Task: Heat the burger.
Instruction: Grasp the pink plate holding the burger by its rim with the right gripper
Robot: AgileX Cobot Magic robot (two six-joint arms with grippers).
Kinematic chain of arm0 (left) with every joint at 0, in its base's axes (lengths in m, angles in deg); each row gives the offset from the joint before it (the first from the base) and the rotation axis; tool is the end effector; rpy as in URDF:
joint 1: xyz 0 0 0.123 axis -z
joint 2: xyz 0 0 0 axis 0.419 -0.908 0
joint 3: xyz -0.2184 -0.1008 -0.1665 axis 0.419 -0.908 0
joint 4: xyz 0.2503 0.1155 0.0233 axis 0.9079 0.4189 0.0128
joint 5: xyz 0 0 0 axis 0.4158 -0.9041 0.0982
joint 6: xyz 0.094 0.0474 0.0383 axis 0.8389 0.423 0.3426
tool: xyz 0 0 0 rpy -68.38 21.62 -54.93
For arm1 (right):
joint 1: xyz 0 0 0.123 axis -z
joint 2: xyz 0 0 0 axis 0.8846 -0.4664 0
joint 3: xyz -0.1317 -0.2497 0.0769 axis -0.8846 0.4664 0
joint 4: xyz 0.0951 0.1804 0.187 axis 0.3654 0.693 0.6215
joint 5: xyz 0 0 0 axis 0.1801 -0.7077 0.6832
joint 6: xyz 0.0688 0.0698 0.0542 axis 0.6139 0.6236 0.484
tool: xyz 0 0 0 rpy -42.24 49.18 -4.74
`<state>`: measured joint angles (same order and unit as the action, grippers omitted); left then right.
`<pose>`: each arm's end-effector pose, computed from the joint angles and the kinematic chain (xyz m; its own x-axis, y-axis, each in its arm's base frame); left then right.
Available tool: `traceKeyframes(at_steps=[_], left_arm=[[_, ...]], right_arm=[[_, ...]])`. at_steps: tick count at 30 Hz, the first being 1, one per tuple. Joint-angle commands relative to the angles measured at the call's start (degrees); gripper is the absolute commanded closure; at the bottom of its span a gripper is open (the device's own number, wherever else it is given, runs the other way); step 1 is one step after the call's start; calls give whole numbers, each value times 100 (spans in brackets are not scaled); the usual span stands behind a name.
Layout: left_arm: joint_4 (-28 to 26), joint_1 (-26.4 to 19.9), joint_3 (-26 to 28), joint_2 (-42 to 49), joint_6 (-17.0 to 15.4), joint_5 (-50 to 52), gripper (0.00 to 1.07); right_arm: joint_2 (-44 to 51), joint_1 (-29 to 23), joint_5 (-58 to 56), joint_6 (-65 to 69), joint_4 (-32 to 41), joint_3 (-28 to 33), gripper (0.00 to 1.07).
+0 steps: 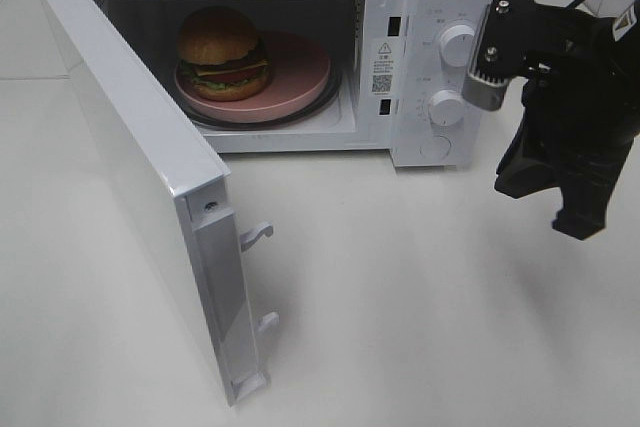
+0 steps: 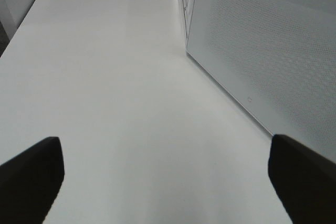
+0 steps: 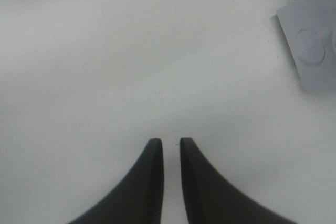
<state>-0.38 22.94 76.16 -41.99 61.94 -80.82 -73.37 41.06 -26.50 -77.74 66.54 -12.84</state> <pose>0.0250 -0.0095 0.2846 -0.4455 -0.0465 -0.8940 0.0361 0.9969 -0.0699 0.2795 0.1165 0.2285 -0.2120 -0.9281 -0.3061 -0.9069 0.3035 -0.2922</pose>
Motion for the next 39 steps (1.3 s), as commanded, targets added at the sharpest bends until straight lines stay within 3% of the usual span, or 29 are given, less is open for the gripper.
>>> traceKeyframes(at_steps=[1, 2, 8, 13, 14, 15, 17, 18, 19, 22, 31, 33, 39], left_arm=[[-17, -23, 0, 17, -29, 11, 9], [-17, -23, 0, 17, -29, 11, 9], [-17, -23, 0, 17, -29, 11, 9], [-17, -23, 0, 17, -29, 11, 9], [-17, -23, 0, 17, -29, 11, 9], [-17, -23, 0, 17, -29, 11, 9], [-17, -23, 0, 17, -29, 11, 9], [-17, -23, 0, 17, -29, 11, 9], [-17, -23, 0, 17, -29, 11, 9], [-17, -23, 0, 17, -29, 11, 9], [-17, -23, 0, 17, -29, 11, 9], [-17, -23, 0, 17, -29, 11, 9], [-17, -23, 0, 17, -29, 11, 9]], right_arm=[[52, 34, -34, -1238, 0, -34, 96], [52, 34, -11, -1748, -17, -34, 95], [52, 34, 155, -1885, -476, -34, 92], [52, 34, 350, -1713, -705, -34, 77], [52, 34, 533, -1335, -636, -34, 63], [52, 34, 533, -1335, -636, -34, 63], [52, 34, 791, -859, -625, -34, 41], [52, 34, 791, -859, -625, -34, 41], [52, 34, 882, -808, -625, -34, 26], [-17, 34, 974, -814, -665, -34, 14], [-418, -447, 1146, -590, -1117, -97, 14], [-676, -733, 1215, -115, -1627, -338, 14], [-1117, -1071, 1295, 0, -1828, -819, 16]])
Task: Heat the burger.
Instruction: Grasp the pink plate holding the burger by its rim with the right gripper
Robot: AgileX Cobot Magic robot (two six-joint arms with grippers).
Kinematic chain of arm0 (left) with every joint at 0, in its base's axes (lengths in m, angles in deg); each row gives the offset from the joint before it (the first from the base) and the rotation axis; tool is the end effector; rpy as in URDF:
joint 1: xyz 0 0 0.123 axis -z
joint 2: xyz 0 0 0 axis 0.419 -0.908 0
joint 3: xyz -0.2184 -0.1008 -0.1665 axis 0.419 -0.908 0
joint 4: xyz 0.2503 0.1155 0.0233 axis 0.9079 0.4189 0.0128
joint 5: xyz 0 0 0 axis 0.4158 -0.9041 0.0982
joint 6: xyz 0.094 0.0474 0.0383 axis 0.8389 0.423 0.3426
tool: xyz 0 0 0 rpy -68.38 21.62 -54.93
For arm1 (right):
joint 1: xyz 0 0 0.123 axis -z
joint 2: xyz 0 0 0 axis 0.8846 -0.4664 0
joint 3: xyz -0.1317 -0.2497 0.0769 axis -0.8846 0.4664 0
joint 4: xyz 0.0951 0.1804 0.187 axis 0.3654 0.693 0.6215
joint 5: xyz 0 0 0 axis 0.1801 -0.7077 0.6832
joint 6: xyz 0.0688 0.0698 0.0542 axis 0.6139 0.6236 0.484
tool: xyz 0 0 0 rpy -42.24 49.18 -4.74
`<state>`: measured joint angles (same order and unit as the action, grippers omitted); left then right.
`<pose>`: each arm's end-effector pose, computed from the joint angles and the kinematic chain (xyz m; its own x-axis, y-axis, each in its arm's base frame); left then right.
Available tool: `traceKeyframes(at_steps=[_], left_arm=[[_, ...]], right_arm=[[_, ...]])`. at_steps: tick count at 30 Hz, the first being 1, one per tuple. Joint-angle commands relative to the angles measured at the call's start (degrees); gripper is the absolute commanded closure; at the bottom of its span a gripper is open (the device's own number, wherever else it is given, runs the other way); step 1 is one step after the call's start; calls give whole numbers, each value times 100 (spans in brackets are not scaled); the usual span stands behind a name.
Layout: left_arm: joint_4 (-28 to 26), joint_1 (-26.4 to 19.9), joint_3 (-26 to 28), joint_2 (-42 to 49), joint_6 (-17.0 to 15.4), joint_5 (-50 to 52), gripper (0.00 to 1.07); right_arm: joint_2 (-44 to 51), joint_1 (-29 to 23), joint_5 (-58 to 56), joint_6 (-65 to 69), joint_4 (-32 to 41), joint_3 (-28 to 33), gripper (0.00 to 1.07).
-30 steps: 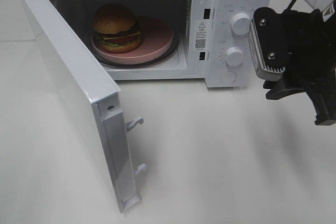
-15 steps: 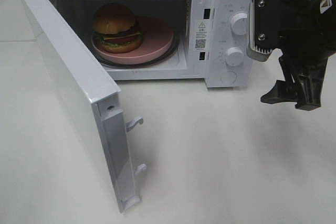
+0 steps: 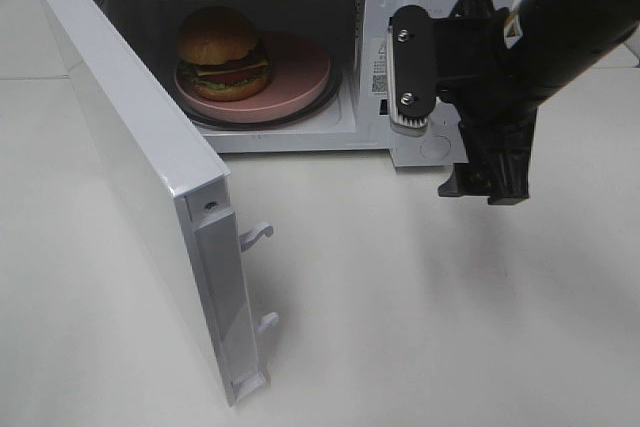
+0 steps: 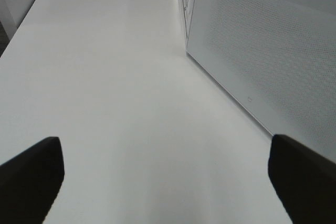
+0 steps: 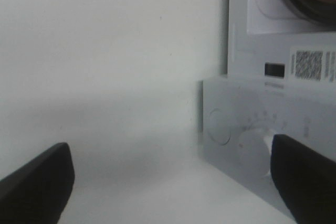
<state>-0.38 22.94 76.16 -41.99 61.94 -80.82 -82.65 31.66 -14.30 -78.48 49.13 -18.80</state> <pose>0.0250 -0.0095 0.2846 -0.4455 -0.0465 -0.8940 0.0361 0.9969 -0.0699 0.3160 0.1730 0.2198 0.1436 -0.9801 -0.1371 -0.8349 -0.0456 -0.5486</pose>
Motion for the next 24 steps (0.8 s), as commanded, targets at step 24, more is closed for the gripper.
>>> traceKeyframes(at_steps=[24], left_arm=[[-17, -23, 0, 17, -29, 11, 9]], right_arm=[[-1942, -693, 768, 476, -527, -1684, 19]])
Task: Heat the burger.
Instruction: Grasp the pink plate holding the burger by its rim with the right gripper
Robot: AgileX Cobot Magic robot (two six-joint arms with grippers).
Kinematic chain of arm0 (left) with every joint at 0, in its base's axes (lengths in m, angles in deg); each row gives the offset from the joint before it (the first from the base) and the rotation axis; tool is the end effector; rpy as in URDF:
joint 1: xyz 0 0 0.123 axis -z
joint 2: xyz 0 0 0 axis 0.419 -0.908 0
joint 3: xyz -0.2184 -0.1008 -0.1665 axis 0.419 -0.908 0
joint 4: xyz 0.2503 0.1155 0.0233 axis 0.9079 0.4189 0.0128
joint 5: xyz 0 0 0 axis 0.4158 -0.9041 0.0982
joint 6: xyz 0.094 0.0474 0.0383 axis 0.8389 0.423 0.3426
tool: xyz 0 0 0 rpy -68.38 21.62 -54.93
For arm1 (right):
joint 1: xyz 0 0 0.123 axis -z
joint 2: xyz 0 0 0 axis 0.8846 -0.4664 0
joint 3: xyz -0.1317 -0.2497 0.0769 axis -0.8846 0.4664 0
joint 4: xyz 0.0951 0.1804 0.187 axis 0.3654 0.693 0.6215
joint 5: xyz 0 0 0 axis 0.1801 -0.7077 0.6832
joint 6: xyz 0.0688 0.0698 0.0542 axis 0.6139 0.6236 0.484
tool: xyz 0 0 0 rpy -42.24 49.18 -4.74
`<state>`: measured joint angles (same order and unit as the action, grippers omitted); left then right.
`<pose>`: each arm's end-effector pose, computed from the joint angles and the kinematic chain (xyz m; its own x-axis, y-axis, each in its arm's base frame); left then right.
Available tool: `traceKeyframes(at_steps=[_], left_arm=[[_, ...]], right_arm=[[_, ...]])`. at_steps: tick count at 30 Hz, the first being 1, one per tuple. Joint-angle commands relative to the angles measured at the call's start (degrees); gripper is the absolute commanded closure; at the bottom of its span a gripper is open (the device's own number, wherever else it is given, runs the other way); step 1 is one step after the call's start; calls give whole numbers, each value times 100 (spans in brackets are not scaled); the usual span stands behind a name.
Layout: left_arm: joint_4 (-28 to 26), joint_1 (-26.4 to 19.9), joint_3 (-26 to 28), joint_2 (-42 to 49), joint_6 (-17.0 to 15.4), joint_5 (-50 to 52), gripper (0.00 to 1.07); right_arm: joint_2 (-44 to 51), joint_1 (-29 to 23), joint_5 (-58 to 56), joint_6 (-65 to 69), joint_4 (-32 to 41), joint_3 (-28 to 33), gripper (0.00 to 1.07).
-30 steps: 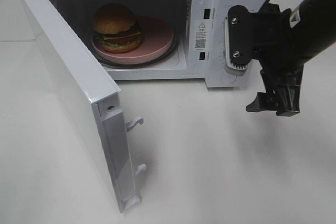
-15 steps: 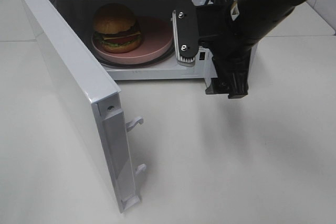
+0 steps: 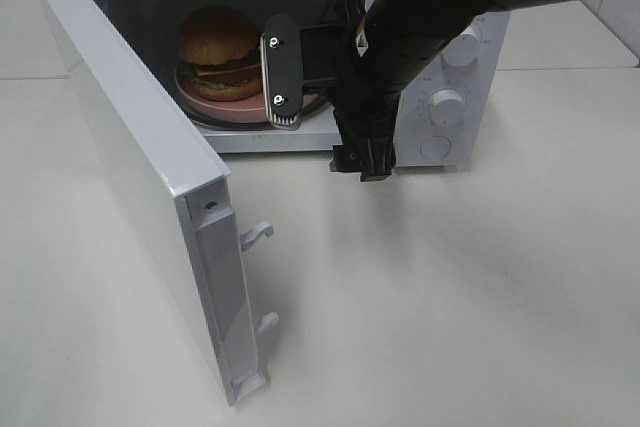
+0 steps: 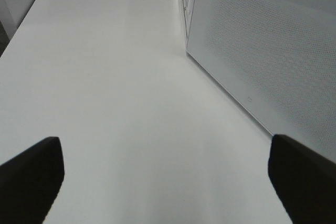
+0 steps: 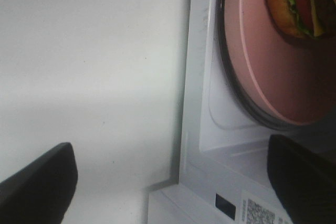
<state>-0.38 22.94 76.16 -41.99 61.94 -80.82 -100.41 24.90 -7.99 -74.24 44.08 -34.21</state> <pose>0.0250 -0.0095 0.2846 -0.4455 -0.0465 -0.8940 0.0361 0.9969 -0.0699 0.3653 0.2614 0.1884 0.2721 -0.9516 -0.1429 -0.7807 -0.1315 -0.6109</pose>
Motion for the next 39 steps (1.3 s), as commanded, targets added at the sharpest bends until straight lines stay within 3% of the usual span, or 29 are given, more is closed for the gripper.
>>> traceKeyframes(at_steps=[1, 23, 39], left_arm=[[-17, -23, 0, 17, -29, 11, 9], [-11, -23, 0, 17, -29, 11, 9], [46, -23, 0, 17, -29, 11, 9]], right_arm=[[-223, -17, 212, 52, -23, -195, 19], [-1833, -17, 430, 97, 11, -1919, 22], [-2670, 132, 476, 143, 86, -2744, 25]])
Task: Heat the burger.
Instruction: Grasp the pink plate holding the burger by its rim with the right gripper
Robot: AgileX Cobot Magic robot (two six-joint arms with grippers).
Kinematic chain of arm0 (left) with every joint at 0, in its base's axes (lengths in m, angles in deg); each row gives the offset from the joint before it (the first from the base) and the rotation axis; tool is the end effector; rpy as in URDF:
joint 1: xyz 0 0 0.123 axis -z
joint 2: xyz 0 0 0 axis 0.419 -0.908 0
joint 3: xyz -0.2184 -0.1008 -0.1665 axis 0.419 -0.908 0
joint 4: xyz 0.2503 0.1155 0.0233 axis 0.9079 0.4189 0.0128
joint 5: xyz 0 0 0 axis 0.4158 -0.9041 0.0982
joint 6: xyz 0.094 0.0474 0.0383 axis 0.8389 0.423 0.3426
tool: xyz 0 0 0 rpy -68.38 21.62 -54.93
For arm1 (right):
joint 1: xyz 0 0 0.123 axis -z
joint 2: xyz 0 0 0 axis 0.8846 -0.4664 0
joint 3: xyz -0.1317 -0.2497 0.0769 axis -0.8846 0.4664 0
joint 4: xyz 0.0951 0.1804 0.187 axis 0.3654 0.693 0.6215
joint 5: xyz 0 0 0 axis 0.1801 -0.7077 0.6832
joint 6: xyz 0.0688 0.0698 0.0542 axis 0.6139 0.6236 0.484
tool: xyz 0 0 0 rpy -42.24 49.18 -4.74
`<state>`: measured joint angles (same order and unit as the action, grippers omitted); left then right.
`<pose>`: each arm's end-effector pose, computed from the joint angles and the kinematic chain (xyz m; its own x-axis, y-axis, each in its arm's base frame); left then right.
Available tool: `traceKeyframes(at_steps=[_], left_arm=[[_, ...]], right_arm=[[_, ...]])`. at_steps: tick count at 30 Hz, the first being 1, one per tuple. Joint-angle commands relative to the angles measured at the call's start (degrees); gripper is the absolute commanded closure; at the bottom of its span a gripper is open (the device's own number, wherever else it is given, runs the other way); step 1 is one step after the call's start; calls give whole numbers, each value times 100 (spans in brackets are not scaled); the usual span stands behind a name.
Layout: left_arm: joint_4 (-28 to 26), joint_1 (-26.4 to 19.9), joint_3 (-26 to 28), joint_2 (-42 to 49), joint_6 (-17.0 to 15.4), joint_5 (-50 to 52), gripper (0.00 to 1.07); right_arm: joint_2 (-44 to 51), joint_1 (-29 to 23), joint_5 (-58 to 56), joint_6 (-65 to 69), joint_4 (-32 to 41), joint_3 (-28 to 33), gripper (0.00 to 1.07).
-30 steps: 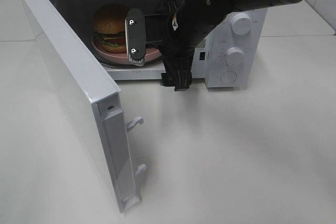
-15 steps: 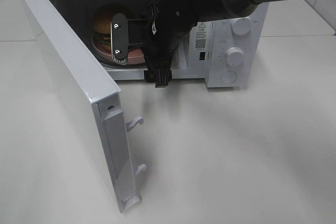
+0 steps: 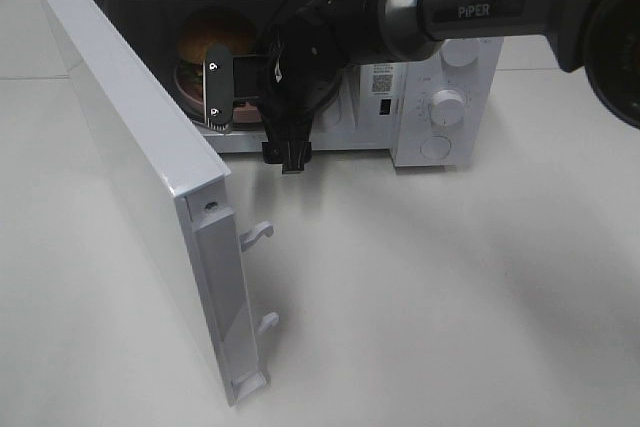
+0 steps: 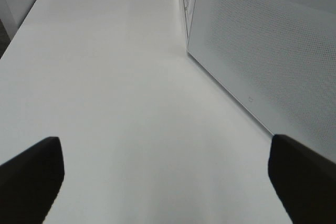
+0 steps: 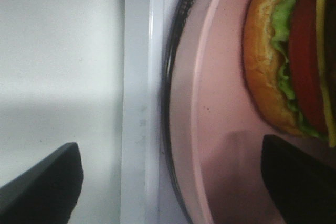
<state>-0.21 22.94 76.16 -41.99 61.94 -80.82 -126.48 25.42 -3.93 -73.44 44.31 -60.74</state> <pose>0.0250 -0.0092 0.2846 -0.4455 -0.0451 -0.8941 0.0344 0.9971 -0.0674 0.4548 0.3261 0.1133 0.2767 -0.9419 -0.1903 -0.7503 -0.0881 -0.6552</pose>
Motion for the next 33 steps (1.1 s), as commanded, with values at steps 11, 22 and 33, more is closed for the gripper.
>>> traceKeyframes(at_steps=[11, 22, 33], left_arm=[[29, -23, 0, 17, -29, 11, 9], [29, -23, 0, 17, -29, 11, 9], [29, -23, 0, 17, -29, 11, 9]], right_arm=[[-172, 80, 166, 63, 223, -92, 31], [-183, 80, 155, 63, 315, -92, 46], [-138, 63, -281, -6, 544, -92, 107]])
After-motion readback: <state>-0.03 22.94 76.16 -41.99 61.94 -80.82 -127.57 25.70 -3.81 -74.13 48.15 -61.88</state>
